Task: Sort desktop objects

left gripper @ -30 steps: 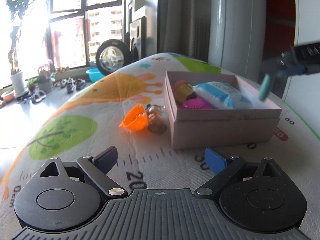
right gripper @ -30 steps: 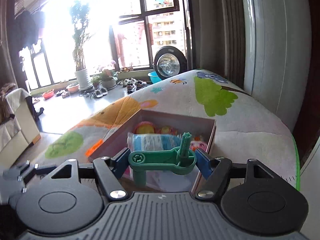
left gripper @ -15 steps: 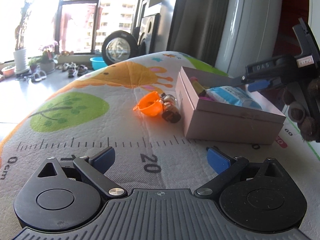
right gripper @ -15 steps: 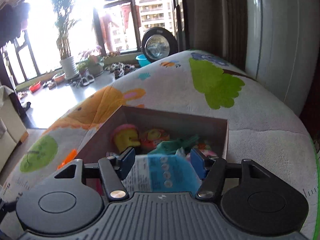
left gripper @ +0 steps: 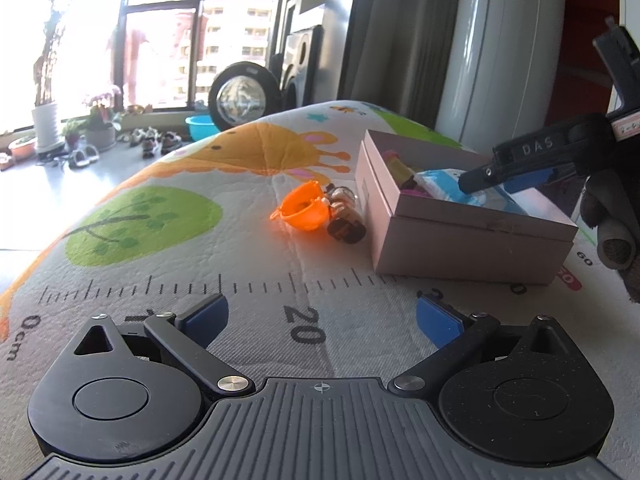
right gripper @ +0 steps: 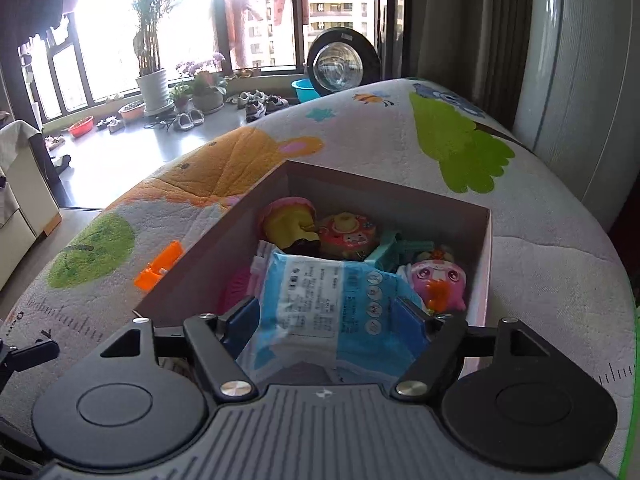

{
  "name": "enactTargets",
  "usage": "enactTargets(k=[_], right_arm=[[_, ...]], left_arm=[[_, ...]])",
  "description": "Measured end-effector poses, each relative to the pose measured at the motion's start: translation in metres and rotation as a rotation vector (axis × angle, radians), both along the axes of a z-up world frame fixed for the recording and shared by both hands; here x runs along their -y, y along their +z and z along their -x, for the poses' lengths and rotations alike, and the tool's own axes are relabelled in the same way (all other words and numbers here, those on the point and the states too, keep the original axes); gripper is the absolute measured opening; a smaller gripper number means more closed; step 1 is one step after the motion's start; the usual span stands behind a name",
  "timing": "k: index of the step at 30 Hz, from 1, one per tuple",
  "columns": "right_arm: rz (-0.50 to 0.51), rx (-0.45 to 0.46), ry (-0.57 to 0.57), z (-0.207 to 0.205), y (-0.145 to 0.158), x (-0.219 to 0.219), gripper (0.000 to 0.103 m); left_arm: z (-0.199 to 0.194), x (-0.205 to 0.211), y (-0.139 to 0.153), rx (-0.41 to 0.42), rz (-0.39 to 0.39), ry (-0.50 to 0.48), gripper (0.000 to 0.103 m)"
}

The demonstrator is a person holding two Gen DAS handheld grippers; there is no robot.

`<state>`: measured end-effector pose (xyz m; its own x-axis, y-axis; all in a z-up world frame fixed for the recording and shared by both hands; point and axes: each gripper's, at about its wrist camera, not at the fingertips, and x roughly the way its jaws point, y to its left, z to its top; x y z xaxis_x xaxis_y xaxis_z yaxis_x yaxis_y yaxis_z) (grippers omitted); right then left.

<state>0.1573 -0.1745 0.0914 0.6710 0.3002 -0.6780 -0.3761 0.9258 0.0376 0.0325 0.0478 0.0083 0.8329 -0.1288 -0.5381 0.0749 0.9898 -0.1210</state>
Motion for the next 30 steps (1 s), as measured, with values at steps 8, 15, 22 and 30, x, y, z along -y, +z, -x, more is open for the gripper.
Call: enactTargets(k=[8, 15, 22, 30], right_arm=[[-0.141, -0.162, 0.188, -0.015, 0.039, -0.079, 0.078], [0.048, -0.244, 0.167, -0.063, 0.017, -0.147, 0.053], [0.264, -0.243, 0.105, -0.098, -0.026, -0.180, 0.037], [0.258, -0.318, 0.230, -0.066, -0.028, -0.189, 0.035]], left_arm=[[-0.001, -0.005, 0.000, -0.014, 0.019, 0.036, 0.103], [0.009, -0.022, 0.001, -0.005, 0.060, 0.066, 0.103], [0.016, -0.023, 0.003, 0.020, 0.062, 0.044, 0.103], [0.020, -0.022, 0.004, 0.020, 0.069, -0.012, 0.103]])
